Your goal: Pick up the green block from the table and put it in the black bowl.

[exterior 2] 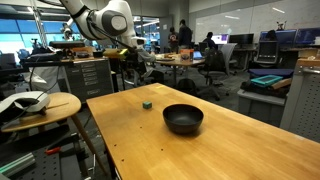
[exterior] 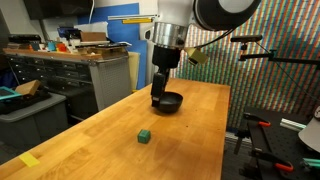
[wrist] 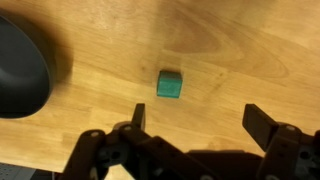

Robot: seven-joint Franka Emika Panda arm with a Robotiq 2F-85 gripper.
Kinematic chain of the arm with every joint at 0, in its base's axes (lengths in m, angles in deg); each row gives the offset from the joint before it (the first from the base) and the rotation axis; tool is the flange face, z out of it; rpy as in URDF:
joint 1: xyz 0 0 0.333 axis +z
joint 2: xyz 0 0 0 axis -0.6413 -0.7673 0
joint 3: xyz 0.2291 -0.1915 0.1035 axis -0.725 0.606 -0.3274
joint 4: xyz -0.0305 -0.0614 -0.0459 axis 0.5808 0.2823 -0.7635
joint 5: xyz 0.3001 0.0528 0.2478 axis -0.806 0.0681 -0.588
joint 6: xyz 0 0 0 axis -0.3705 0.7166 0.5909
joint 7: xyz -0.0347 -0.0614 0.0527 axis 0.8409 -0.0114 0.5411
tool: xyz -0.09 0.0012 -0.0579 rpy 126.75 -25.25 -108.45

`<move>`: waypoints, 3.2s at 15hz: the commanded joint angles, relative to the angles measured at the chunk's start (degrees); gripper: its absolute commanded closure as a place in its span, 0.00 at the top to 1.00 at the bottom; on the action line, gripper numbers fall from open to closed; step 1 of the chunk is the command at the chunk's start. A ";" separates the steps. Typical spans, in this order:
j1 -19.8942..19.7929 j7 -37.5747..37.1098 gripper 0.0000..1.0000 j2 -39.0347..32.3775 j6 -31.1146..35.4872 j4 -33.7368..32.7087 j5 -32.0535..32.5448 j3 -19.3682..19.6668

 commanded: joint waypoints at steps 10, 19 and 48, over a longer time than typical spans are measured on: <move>5.97 -2.99 1.00 -14.18 8.22 -5.67 6.30 4.50; 7.25 -1.69 1.00 -23.34 8.98 -13.57 4.83 6.92; 7.02 -3.07 0.21 -21.97 6.89 -15.91 5.24 12.66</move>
